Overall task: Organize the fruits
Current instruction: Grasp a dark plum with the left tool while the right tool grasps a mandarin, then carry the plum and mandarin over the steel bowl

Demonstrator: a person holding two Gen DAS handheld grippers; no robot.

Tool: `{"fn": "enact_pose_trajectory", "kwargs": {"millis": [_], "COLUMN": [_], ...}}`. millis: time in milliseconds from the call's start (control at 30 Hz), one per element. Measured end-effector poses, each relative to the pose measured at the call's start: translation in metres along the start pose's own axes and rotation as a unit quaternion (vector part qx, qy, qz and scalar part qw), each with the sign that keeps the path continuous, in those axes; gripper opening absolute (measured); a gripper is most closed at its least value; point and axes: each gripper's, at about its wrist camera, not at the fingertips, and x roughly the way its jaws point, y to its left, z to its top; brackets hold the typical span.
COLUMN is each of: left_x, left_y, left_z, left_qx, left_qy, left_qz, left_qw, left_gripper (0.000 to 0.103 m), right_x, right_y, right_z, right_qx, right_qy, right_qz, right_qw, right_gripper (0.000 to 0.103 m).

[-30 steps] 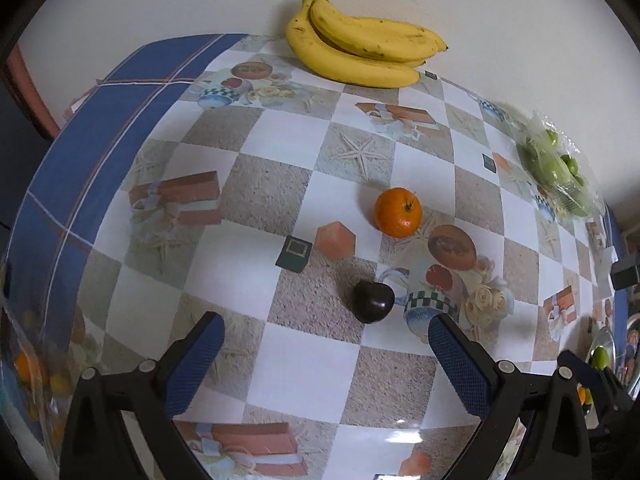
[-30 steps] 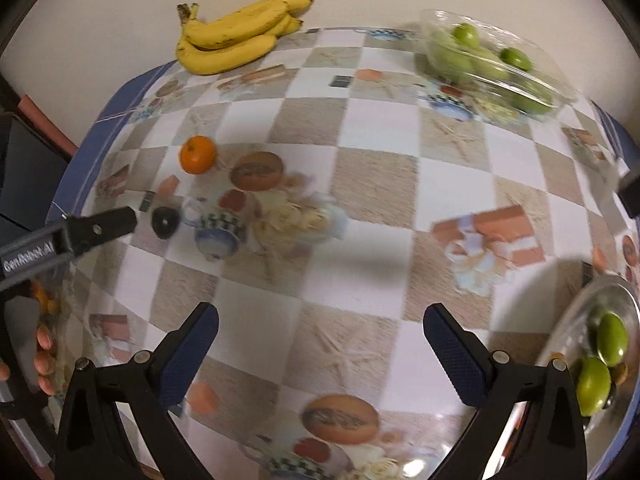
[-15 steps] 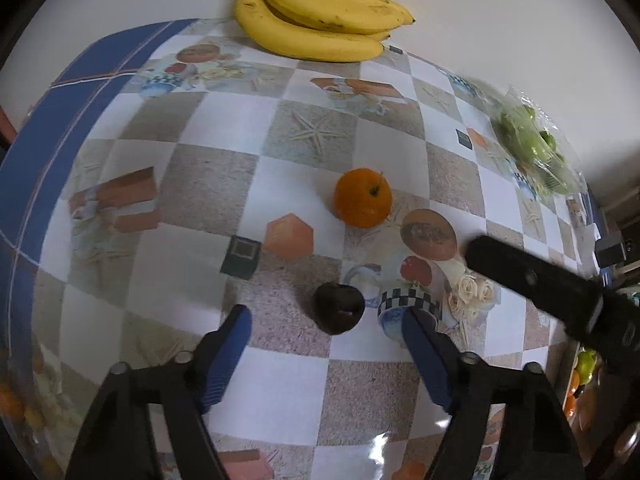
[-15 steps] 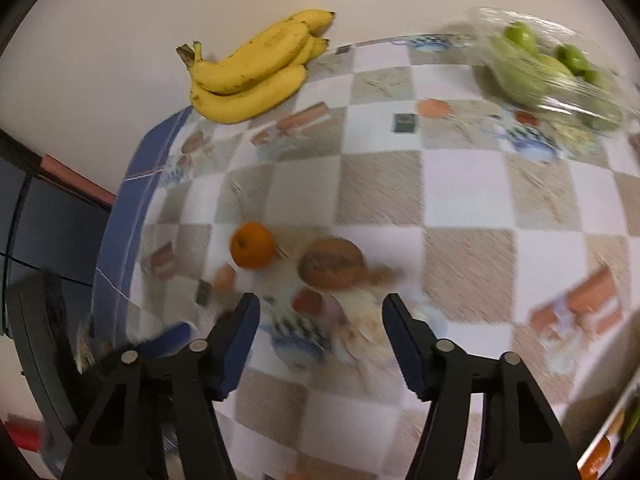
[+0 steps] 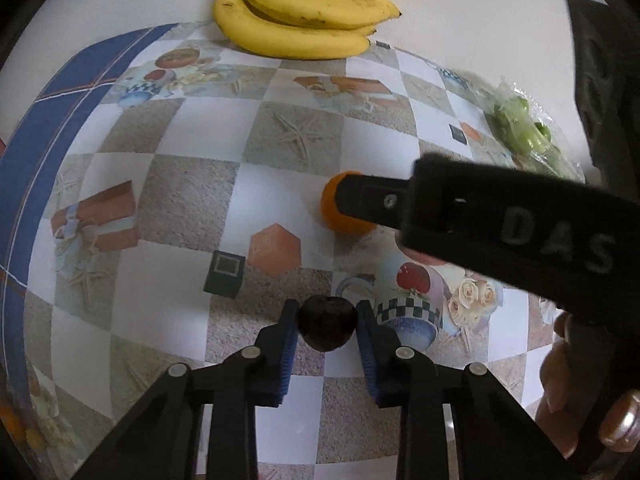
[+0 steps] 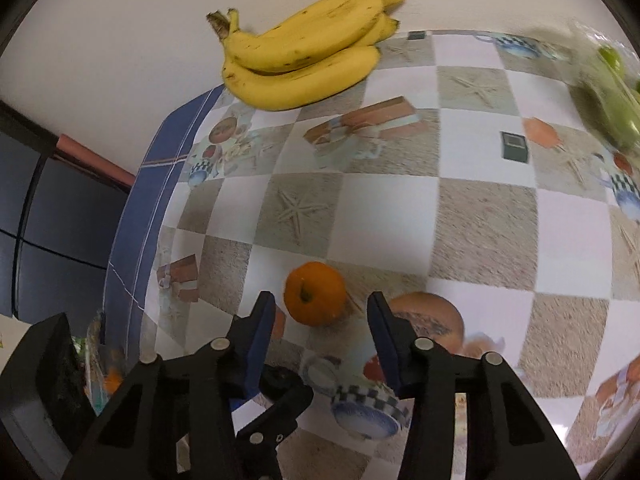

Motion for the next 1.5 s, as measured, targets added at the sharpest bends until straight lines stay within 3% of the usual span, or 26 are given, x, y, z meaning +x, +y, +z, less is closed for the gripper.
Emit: {"fn": "enact_pose_trajectory", "kwargs": {"millis": [300,600,833,1133,1500], "left_x": [-0.013,-0.012,-0.024,-0.057,-0.076], "left_y": [0.032,0.056,0.05,0.022,-0.026], "left_z": [0.007,0.007,0.004,-0.008,-0.039], "left_qx": [-0.037,-0.081,-0.086,-0.091,-0.094], "left_qy": [-0.031,-0.028,-0.028,-0.034,-0.03], "left_qz": [0.03,0.038,0.05,0.042,0.034], "left_qw": [0.9984,0.9956,0.9947,0.9944,0.9945], "left_gripper": [0.03,0.03,0.03,0.03,0.03], "right_x": [0.013,0.012,-0.012,-0.067,-0.123], "right_y": [0.01,0.009,0.018,0.025,-0.007], "right_z": [0.003,0.002,-0.008,-0.041,-0.098], "right_qx": [-0.017,-0.008,-0.012,-0.031,-0.006], "right_qy": [0.007,0.007,-0.001,-0.017,-0.032], "right_qz": [-0.019,-0.021,-0.009,-0.033,-0.07], "right_qw": [1.0,1.0,1.0,0.999,0.997], "right_gripper": [0.04,0.037,0.036,0.036,0.036]}}
